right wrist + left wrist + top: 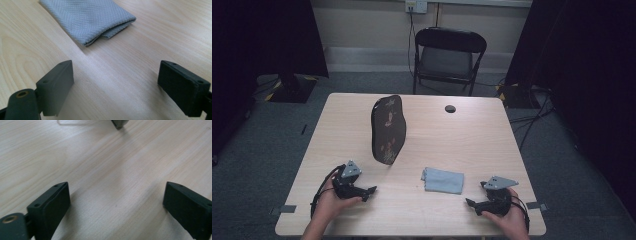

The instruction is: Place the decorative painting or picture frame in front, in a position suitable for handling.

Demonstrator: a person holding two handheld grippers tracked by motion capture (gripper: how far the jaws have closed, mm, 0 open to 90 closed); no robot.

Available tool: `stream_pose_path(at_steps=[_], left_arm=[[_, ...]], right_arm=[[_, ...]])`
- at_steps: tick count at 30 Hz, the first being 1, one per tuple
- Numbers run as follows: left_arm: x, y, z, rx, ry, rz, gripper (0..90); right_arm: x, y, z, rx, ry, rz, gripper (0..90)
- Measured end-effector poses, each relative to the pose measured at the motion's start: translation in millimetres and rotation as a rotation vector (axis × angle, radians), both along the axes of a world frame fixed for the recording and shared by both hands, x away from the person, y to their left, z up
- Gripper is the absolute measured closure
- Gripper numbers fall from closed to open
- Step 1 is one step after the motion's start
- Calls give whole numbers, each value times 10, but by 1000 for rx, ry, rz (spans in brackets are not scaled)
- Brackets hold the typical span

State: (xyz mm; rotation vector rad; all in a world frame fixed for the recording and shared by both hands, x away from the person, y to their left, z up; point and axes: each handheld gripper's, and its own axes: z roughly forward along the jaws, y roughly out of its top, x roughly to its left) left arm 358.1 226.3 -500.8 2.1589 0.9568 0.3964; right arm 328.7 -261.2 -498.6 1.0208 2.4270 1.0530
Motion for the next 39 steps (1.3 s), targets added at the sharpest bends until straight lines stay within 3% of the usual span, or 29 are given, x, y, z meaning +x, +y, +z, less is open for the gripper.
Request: stream_pose_path(at_steps=[6, 8, 12, 16, 21, 24, 26, 28, 34, 39], left_arm=[[0, 28, 31, 6, 4, 38, 153], [9, 36, 51, 8, 23, 37, 160], [11, 12, 92, -26, 37, 42, 181], [-12, -10, 118, -43, 53, 39, 181], [-24, -14, 171, -49, 80, 34, 211], [-31, -43, 251, -90, 97, 48, 214], [-22, -64, 297, -91, 109, 52, 214], [-6, -87, 349, -73, 92, 57, 214], [85, -103, 582, -119, 92, 95, 214], [162, -159, 757, -102, 89, 99, 214]], right_arm=[[2, 11, 40, -15, -15, 8, 150], [10, 31, 51, 11, -20, 22, 151], [19, 48, 54, 13, -18, 25, 151], [44, 81, 85, 33, -25, 32, 158], [72, 121, 96, 18, -31, 45, 165], [85, 155, 87, 20, -26, 54, 165], [89, 161, 90, 18, -23, 59, 165], [100, 179, 97, 19, -29, 62, 165], [129, 249, 127, 14, -36, 77, 165], [115, 303, 145, -1, -41, 98, 165]])
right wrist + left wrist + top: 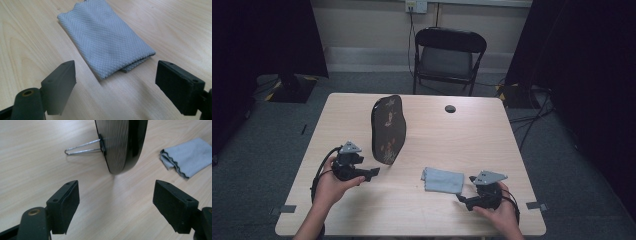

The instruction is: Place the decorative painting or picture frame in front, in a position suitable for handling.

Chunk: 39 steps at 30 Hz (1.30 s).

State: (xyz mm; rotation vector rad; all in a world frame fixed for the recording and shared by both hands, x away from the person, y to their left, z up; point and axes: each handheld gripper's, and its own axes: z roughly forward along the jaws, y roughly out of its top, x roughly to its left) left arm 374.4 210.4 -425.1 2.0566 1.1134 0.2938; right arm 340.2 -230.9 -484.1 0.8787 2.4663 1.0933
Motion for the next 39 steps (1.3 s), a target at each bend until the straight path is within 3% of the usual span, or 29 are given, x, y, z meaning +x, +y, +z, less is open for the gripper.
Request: stream_pose_path(at_steps=[7, 13, 19, 29, 34, 36, 39], left_arm=[[113, -99, 308, 5, -19, -12, 212], [192, -133, 475, 8, -20, -16, 212], [320, -187, 681, 4, -29, 17, 219], [477, -249, 958, 15, -49, 23, 223], [494, -255, 979, 27, -42, 25, 223], [494, -251, 984, 23, -43, 35, 223], [493, -250, 988, 26, -42, 33, 223]], right_arm=[[-13, -33, 29, 10, -6, -15, 165], [-14, -57, 14, 2, -1, -22, 164], [-19, -52, 18, 0, -2, -24, 165], [18, 28, 8, -2, -12, 1, 208], [72, 90, 42, 0, -24, 9, 278], [130, 130, 48, 31, -13, 24, 308], [170, 169, 41, 29, 3, 42, 326]])
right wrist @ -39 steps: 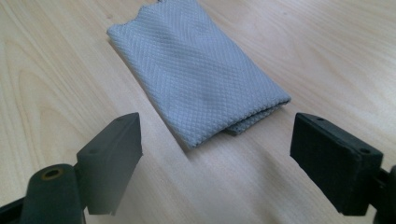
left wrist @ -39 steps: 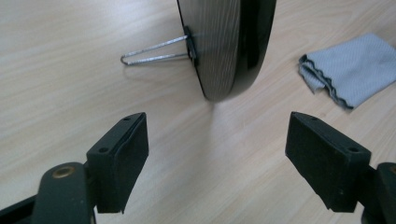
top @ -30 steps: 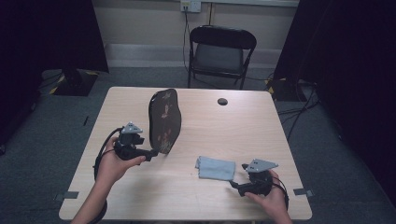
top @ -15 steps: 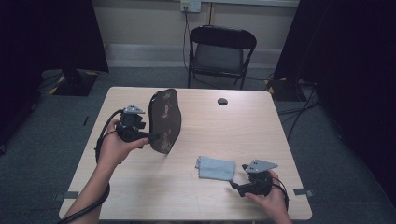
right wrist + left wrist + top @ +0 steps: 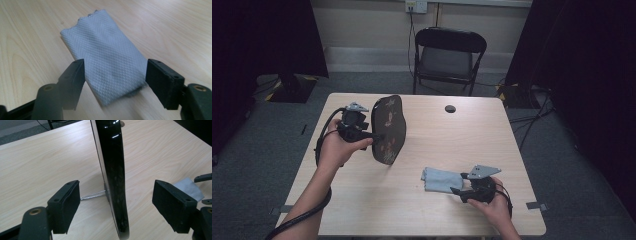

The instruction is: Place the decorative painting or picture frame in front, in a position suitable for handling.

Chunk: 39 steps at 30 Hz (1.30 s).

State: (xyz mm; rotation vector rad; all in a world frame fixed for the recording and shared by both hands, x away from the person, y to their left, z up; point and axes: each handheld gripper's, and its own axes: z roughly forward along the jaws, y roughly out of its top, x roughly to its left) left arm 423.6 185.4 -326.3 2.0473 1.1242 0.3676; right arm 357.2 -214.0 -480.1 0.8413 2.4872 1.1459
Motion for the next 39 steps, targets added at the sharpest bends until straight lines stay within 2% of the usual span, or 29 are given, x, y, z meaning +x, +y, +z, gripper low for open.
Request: stream_pose_path(at_steps=[4, 6, 10, 13, 14, 15, 16, 18, 20, 21, 24, 26, 30, 31, 33, 36, 39], left_arm=[[4, -12, 19, 2, 0, -3, 225], [1, -29, 21, -9, -1, -2, 227], [5, -61, 10, 3, 2, -8, 227], [0, -81, 15, 8, -6, -7, 228], [2, -84, 21, 7, -7, -2, 228], [6, -86, 24, 7, -8, -2, 228], [9, -96, 25, 4, -9, -4, 228], [27, -94, 26, 4, -9, -6, 228], [37, -98, 15, 2, -9, -4, 229], [39, -96, 10, 6, -5, -2, 229], [48, -95, -4, 9, 2, -8, 229], [60, -86, -7, 5, 4, 6, 229], [90, -77, 38, 10, 1, 5, 229], [98, -91, 52, -5, 1, 20, 228], [129, -105, 95, 3, -4, 20, 228], [177, -132, 133, -31, -6, 49, 228], [240, -120, 138, -24, 0, 92, 275]], right_arm=[[77, 147, -42, -2, 41, 44, 365], [98, 197, -71, -7, 55, 50, 363], [102, 233, -87, -5, 67, 45, 344], [62, 243, -81, -7, 80, 52, 344], [9, 247, -64, -2, 105, 59, 351], [9, 247, -64, -2, 105, 59, 351], [-52, 249, -34, -13, 126, 82, 388], [-83, 249, -9, -19, 137, 94, 403], [-100, 235, 61, -9, 95, 64, 374], [-100, 235, 61, -9, 95, 64, 374], [-3, 230, 78, 8, 39, 22, 364], [39, 257, 66, 19, 29, 13, 368], [95, 337, 27, 10, 41, 28, 356], [106, 362, 9, -7, 32, 30, 354], [122, 402, -30, -24, 32, 32, 353], [124, 434, -80, -61, 33, 50, 354], [134, 430, -95, -58, 37, 40, 355]])
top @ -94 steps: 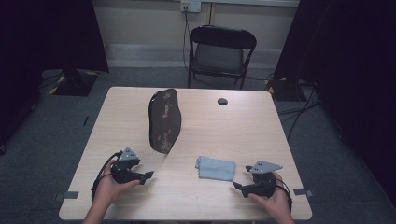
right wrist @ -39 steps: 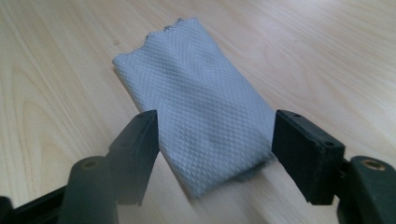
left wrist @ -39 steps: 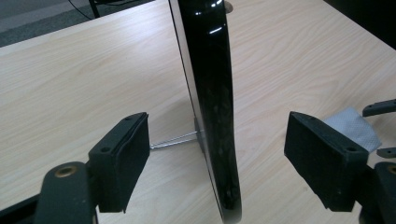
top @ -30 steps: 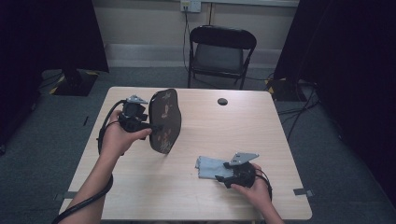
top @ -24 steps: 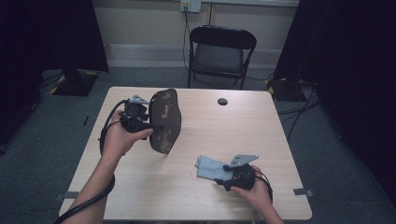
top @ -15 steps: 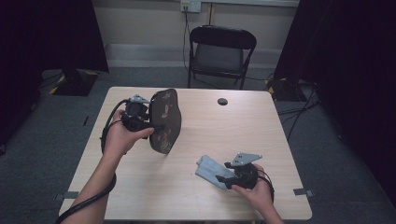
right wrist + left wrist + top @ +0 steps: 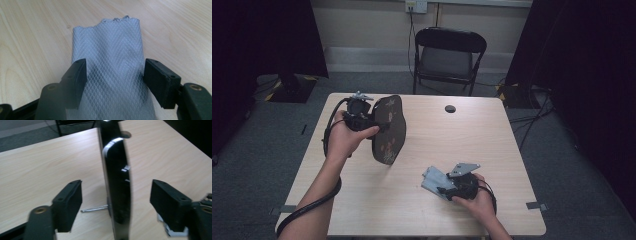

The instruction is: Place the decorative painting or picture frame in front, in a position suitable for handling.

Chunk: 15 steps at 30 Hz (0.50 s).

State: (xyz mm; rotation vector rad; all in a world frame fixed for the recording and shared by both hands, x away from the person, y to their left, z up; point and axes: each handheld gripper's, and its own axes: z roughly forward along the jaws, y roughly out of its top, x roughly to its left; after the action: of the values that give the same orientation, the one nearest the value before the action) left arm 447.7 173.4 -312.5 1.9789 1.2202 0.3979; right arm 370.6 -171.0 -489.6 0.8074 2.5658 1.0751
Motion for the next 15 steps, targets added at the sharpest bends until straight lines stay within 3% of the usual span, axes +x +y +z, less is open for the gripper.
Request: stream_pose_path(at_steps=[1, 4, 5, 6, 10, 11, 12, 15], left_arm=[[26, 8, -2, -36, -2, 9, 304], [56, -1, 14, -35, -13, 30, 395], [61, -5, 17, -50, -9, 30, 468], [65, -13, 26, -63, -4, 29, 485], [72, -44, 61, -63, -22, 39, 658], [75, -43, 64, -64, -19, 42, 658], [78, -39, 64, -68, -19, 51, 760], [84, -47, 61, -43, -23, 63, 805]], right_arm=[[0, -1, 0, -2, -2, 1, 356], [0, 1, -10, 2, -6, -4, 355], [2, 2, -12, 3, -5, -9, 362], [2, 5, -12, 3, -6, -10, 368], [12, 7, -18, 13, -4, -18, 404], [12, 7, -18, 13, -4, -18, 404], [12, 8, -17, 13, -5, -20, 413], [9, 6, -20, 15, -7, -22, 416]])
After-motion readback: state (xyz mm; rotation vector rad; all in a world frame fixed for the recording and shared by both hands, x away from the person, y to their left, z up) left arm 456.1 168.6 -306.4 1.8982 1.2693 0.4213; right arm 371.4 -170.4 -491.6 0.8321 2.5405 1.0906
